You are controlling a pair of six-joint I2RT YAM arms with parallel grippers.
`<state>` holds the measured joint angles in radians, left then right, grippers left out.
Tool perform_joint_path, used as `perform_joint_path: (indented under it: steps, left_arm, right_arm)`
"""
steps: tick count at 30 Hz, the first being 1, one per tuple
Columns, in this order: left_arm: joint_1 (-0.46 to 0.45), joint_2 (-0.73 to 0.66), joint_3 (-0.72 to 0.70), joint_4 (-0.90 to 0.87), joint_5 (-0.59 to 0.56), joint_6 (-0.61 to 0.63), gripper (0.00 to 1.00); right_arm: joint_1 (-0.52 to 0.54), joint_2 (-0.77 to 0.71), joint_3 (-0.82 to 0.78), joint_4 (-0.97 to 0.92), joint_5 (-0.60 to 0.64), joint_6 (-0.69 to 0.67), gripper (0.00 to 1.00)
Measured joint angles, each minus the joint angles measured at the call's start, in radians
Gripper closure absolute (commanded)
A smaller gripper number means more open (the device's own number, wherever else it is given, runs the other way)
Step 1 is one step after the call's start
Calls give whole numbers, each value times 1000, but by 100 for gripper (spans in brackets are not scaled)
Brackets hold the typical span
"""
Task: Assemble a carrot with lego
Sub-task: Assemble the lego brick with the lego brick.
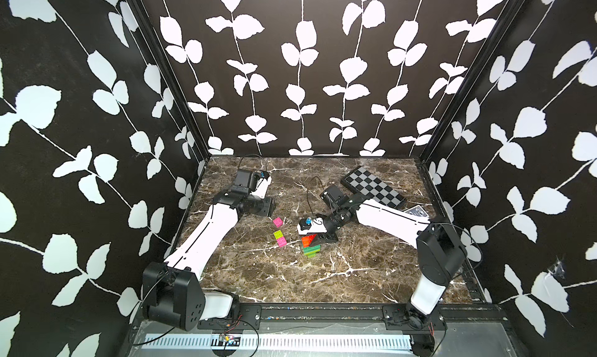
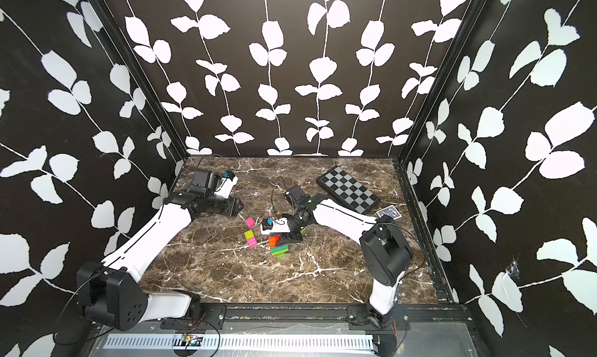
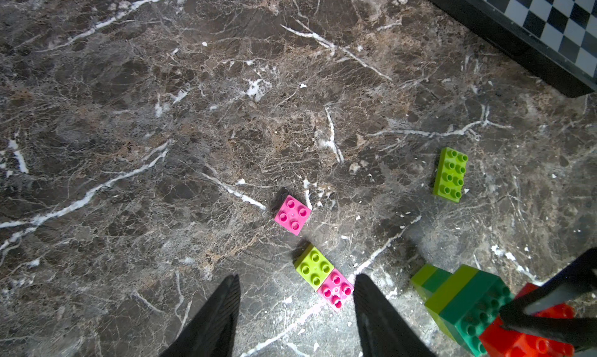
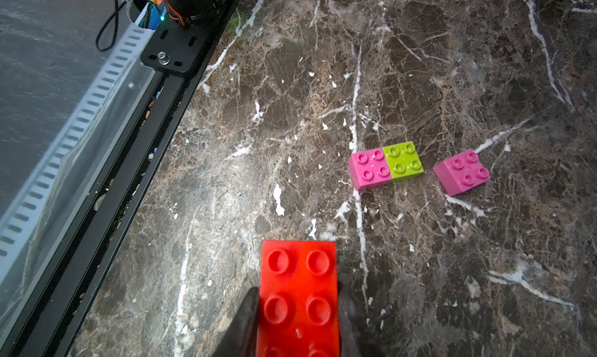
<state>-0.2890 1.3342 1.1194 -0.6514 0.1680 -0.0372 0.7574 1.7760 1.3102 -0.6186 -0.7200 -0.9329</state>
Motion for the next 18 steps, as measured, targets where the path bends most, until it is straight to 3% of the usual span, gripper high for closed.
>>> perform_joint_path:
  steps: [18]
  left_arm:
    - [0,8,0,0,31,3,42]
  right_arm:
    - [0,55,19,-48,-18,-18,79]
